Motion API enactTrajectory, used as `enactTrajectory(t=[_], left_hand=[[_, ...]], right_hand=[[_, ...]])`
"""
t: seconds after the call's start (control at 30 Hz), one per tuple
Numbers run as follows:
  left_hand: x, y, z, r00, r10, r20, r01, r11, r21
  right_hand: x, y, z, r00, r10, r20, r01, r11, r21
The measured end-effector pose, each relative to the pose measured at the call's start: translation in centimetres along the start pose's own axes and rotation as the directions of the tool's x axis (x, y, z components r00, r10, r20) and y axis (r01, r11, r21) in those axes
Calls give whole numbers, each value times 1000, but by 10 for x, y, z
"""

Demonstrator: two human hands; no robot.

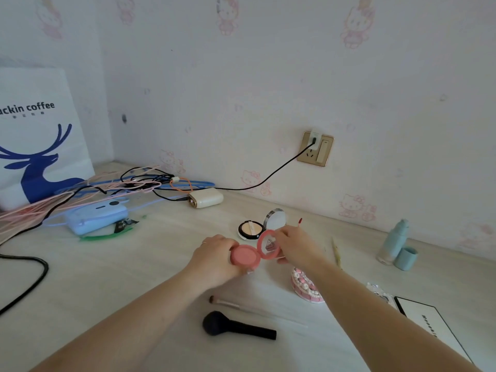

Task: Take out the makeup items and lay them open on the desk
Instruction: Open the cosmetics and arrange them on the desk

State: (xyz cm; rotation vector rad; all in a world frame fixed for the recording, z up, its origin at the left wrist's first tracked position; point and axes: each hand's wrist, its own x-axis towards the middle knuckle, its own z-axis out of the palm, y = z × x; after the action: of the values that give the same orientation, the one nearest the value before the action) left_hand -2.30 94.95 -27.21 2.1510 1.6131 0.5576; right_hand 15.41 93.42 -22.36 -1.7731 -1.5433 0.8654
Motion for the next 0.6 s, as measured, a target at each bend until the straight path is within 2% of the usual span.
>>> enactTrajectory(t=[0.23,0.6], left_hand=[[6,-10,3,999,-25,35,21,992,125],[8,-15,9,999,-31,12,29,984,173]], right_hand=[[18,9,12,999,47,20,-48,999,18],[25,19,18,999,34,12,-34,999,0]])
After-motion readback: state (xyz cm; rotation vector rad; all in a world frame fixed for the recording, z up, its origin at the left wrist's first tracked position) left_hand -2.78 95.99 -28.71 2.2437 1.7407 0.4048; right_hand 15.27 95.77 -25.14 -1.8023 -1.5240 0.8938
